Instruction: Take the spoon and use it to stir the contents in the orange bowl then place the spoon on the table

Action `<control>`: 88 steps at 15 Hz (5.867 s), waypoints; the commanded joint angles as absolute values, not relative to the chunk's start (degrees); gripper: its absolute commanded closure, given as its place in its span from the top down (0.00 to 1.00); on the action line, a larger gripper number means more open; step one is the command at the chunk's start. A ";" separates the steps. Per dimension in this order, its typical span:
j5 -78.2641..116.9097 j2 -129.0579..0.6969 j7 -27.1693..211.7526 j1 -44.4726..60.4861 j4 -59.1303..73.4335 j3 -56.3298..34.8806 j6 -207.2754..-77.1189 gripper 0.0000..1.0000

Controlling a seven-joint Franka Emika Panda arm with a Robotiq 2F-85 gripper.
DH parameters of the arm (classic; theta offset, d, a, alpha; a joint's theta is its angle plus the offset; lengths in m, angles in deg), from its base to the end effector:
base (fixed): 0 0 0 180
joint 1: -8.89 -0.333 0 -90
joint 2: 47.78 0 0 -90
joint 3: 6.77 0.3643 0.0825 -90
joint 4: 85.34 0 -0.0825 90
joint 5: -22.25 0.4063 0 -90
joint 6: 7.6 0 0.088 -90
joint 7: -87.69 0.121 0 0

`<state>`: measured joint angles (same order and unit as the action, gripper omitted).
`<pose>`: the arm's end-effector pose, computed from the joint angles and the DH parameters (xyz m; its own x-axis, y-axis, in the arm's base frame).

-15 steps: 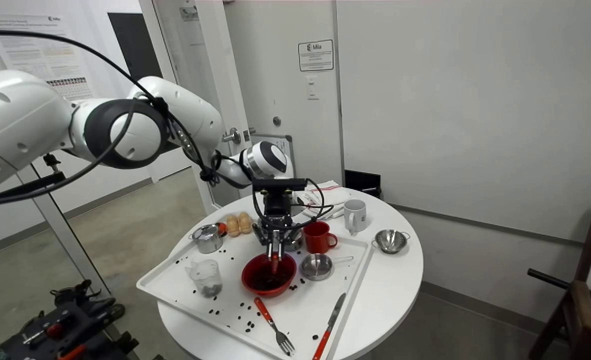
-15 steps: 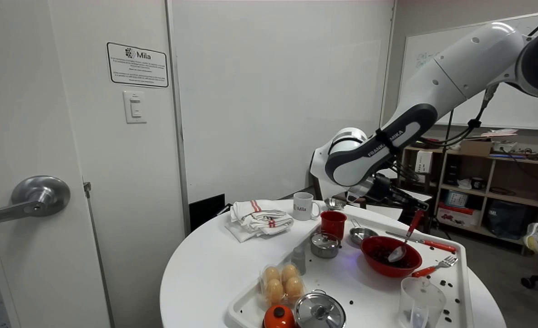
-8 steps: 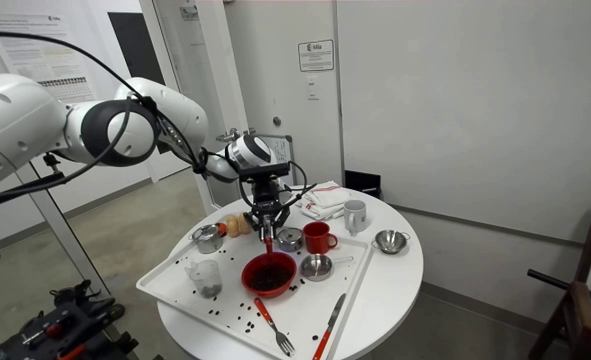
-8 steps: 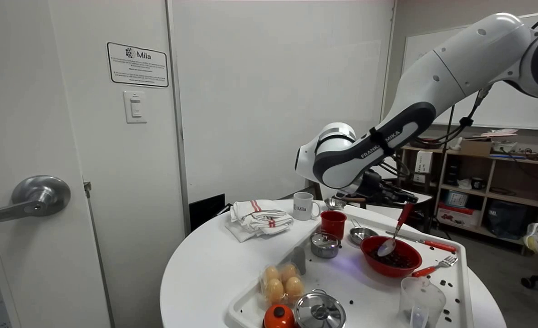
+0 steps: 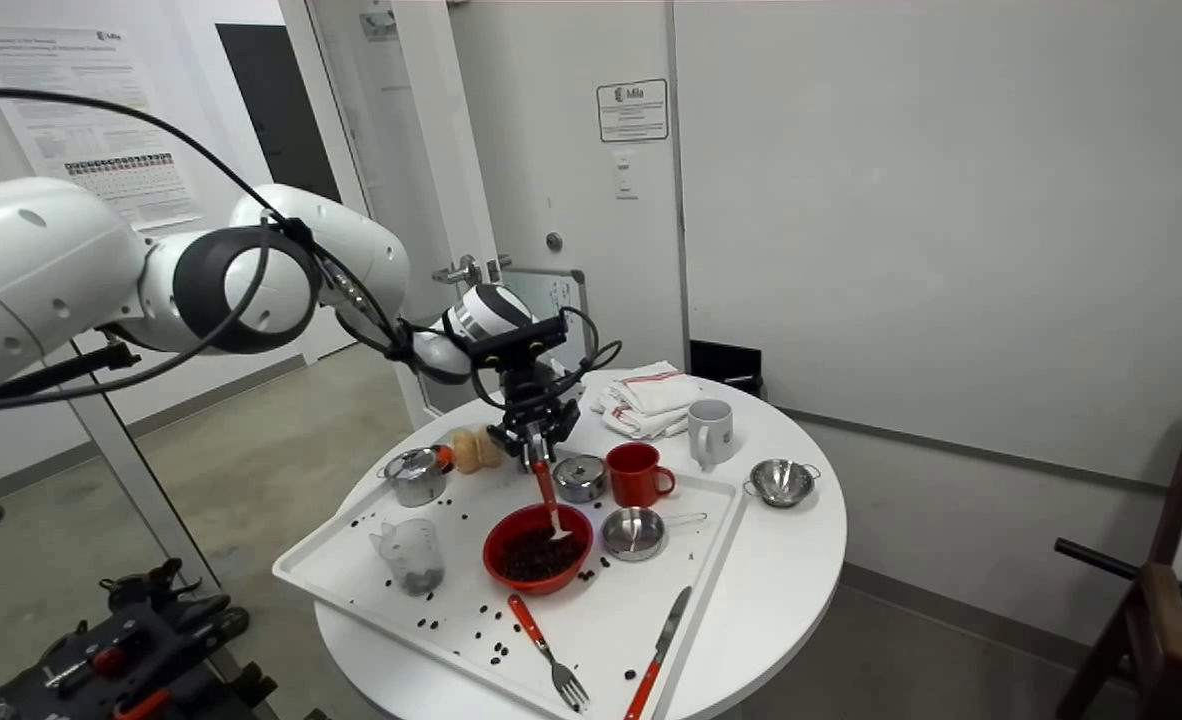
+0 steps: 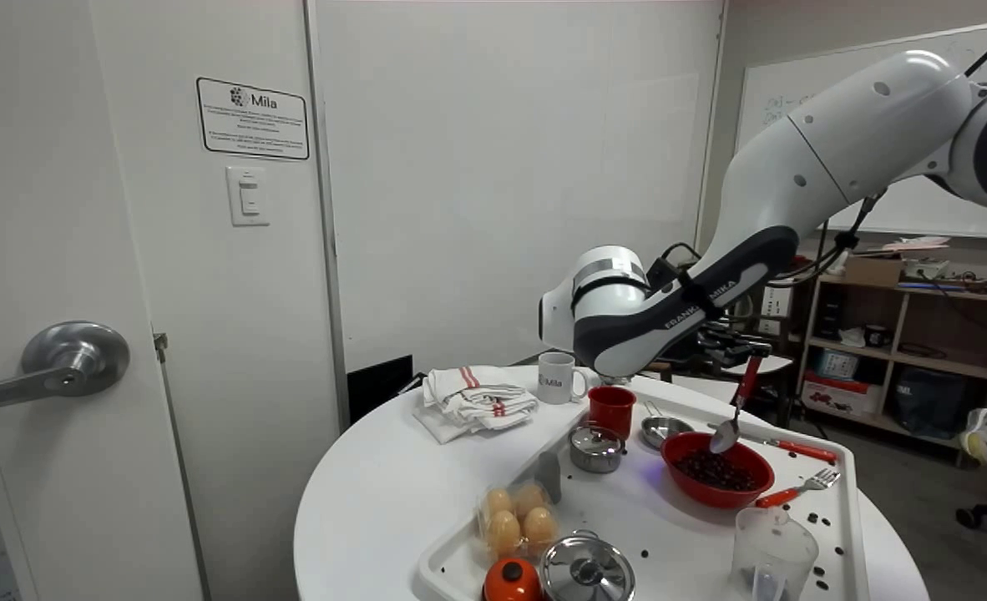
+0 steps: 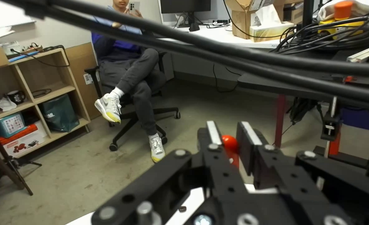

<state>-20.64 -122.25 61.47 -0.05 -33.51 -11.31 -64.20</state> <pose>0.7002 -0.0265 0.0937 0.2219 -0.0576 -0.9734 0.6570 -0.7288 0.1929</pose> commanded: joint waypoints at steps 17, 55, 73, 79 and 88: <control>-21.05 -127.50 52.50 -1.13 -41.16 -7.26 -65.16 0.08; -12.02 -127.28 55.57 5.71 -44.91 -6.14 -67.32 0.08; -6.42 -120.45 65.70 13.88 -35.09 -5.12 -70.26 0.08; -7.14 -112.62 69.87 13.80 -26.44 -5.04 -72.71 0.08; -4.85 -105.12 69.00 13.40 -13.55 -6.00 -72.72 0.08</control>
<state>-7.07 -109.43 68.33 13.38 -20.99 -5.39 -71.07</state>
